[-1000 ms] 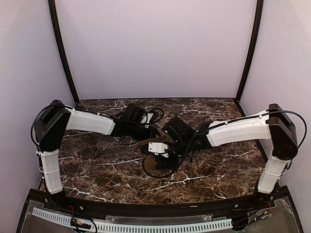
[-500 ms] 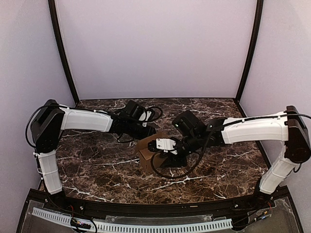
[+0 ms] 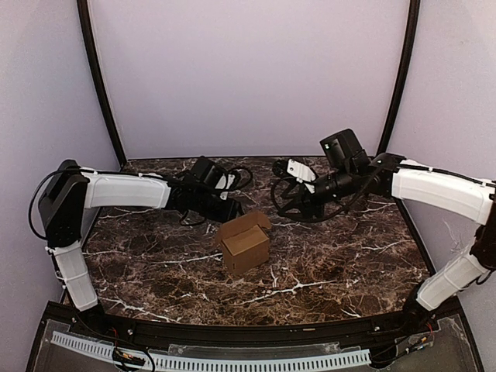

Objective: Fold the paper box

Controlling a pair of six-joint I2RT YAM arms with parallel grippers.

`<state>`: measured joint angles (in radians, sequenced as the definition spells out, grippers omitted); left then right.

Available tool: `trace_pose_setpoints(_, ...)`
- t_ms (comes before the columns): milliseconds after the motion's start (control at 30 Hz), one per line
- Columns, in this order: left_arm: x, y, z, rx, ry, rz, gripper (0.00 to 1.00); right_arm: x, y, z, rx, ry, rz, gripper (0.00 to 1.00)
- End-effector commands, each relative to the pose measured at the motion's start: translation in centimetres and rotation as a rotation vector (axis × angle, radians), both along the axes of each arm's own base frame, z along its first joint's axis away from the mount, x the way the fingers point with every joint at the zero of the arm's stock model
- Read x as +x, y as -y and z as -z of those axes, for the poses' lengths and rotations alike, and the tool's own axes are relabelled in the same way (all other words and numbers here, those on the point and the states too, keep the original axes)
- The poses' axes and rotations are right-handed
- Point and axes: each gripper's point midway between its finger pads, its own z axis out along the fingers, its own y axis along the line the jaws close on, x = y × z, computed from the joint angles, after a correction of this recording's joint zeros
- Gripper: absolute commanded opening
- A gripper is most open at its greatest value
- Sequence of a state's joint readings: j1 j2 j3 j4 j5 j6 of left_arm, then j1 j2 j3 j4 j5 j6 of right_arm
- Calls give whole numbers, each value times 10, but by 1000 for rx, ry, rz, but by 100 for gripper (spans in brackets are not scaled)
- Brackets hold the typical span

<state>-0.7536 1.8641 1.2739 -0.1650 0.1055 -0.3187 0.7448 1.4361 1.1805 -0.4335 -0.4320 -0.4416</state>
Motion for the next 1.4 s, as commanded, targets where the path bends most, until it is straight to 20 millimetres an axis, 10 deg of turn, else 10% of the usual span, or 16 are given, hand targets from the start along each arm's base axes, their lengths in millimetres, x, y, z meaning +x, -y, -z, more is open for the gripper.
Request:
trace_pose_setpoints(0,-6,-29,-35,16,50,-31,49,11,4,14,5,-54,26,53)
trace_pose_setpoints(333,-63,-104,-76,-13,-8,-280,47,21,-7,31,18,-214,81,52)
trace_pose_setpoints(633,-140,-52,-99,-67,-81,-48,46,16,-16,41,-1,-294,95,47)
trace_pose_setpoints(1367,-151,-39,-73,160,-135,-165,15,5,-28,55,-33,-353,141,22)
